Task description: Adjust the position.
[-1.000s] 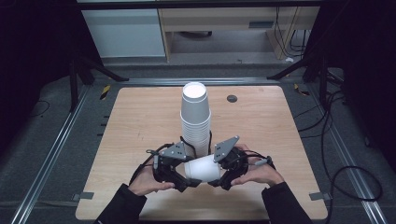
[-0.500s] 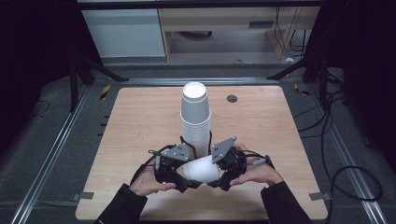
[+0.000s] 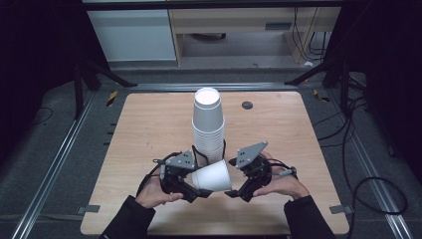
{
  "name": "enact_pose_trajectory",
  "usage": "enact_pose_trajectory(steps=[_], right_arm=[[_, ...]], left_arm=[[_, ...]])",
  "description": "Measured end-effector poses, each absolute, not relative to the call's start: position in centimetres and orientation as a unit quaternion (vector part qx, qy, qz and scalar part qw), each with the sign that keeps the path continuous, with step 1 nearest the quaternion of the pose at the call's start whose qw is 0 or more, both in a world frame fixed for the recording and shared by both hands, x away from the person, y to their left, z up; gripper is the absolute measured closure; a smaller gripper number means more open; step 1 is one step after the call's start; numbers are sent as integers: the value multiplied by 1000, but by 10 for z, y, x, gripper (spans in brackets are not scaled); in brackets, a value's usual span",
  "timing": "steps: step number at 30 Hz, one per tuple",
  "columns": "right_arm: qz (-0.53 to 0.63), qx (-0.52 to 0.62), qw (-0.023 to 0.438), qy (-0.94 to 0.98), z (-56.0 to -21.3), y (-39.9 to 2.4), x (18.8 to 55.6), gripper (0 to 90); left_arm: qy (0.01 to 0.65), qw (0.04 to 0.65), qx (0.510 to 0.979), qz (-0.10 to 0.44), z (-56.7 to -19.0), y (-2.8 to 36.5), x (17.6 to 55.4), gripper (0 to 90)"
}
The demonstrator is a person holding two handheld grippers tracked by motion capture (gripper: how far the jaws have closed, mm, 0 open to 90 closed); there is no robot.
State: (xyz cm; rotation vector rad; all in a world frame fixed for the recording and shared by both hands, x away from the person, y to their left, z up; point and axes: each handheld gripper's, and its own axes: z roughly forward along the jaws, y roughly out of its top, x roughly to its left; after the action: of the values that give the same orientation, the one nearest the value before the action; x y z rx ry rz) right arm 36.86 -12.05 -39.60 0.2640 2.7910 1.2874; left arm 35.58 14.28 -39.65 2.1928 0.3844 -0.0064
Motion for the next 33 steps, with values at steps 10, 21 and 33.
enact_pose_trajectory(steps=[10,21,33], right_arm=[[469,131,26,873,-395,-149,361,31],[524,168,-1,835,-403,-154,359,30],[541,170,-23,823,-408,-148,360,28]], left_arm=[[157,460,874,20,-400,147,353,215],[145,479,865,20,-408,139,350,214],[131,501,855,8,-413,130,348,215]])
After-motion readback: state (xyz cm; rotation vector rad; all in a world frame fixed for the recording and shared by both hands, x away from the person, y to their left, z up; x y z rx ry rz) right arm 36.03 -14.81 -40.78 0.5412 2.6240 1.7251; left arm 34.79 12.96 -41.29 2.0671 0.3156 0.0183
